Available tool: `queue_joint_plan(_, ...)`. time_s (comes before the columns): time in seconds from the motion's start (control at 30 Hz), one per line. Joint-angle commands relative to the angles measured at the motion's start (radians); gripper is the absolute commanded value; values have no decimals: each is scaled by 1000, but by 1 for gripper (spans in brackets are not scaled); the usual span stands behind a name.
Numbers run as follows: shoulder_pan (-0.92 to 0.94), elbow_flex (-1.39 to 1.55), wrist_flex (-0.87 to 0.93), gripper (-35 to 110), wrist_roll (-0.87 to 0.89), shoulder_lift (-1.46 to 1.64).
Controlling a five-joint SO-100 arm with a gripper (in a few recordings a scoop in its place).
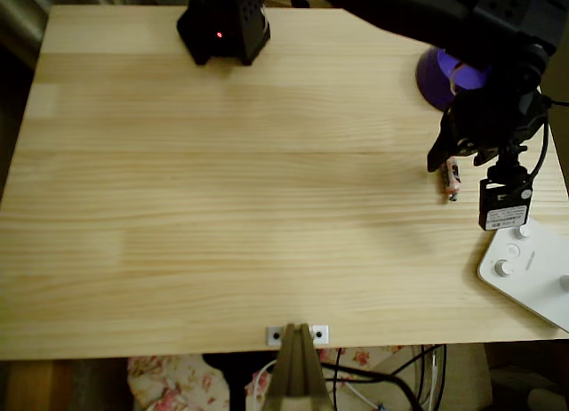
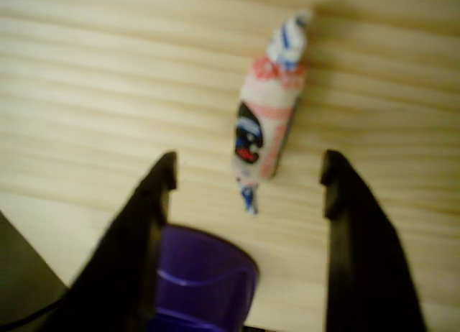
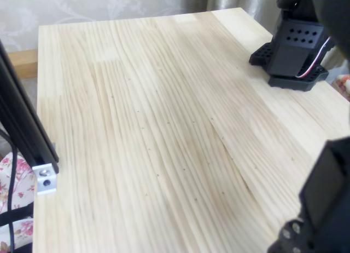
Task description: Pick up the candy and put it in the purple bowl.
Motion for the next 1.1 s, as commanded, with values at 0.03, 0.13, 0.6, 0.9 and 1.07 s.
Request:
queue_joint_plan(0.03,-20,-239,94,30,8,-34)
queue_joint_plan(0.13,-20,-574,247,30,8,-216)
queue_joint_plan(0.6,-23,-1080,491,27,60,-505)
queue_joint_plan(0.9,-21,-1080,548,14,89,-509)
queue_joint_plan(1.07,-20,-1080,583,-1,107,-508)
